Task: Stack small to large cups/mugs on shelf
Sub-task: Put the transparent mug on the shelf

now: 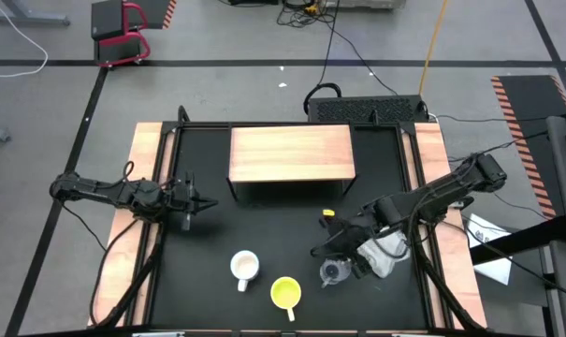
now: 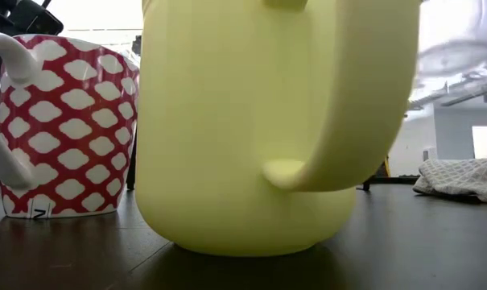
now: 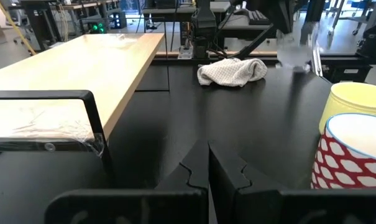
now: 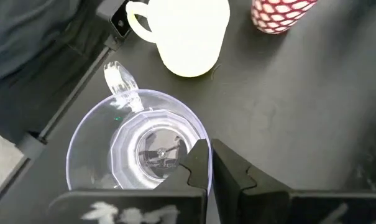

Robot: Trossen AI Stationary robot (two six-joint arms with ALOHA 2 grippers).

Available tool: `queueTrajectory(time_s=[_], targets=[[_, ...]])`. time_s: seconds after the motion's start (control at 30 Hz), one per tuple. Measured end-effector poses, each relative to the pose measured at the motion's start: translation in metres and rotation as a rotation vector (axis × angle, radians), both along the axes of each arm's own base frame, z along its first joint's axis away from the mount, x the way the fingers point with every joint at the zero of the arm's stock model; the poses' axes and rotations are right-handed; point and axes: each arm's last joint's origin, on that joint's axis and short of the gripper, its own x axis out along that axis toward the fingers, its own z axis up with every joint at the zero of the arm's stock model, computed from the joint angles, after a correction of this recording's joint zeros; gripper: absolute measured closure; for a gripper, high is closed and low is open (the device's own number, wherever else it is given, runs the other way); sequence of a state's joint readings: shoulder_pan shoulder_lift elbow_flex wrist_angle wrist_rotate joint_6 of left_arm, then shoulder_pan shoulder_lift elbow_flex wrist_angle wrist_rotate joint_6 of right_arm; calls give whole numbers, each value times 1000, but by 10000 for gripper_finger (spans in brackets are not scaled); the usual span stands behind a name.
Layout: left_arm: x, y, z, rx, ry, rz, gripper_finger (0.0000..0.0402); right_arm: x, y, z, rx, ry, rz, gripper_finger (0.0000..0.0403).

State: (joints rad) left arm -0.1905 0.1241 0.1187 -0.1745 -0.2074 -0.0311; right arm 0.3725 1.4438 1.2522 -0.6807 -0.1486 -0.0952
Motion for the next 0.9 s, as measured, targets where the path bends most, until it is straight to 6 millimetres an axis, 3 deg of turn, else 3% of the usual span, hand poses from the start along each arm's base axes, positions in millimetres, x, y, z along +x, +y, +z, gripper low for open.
queueTrajectory(time_s=[0.17, 0.33, 0.6, 0.9], targets=[[0, 0, 1, 0, -6, 1, 398, -24, -15, 32, 3, -100, -53, 403], [0, 0, 1, 2, -6, 2, 398, -39, -21, 48, 4, -166, -62, 403], [0, 0, 2, 24, -23, 4, 398, -53, -39, 57, -46, -176, -133, 403], [0, 0, 2, 27, -24, 7, 398, -56, -66, 51, -49, -57, -268, 403]])
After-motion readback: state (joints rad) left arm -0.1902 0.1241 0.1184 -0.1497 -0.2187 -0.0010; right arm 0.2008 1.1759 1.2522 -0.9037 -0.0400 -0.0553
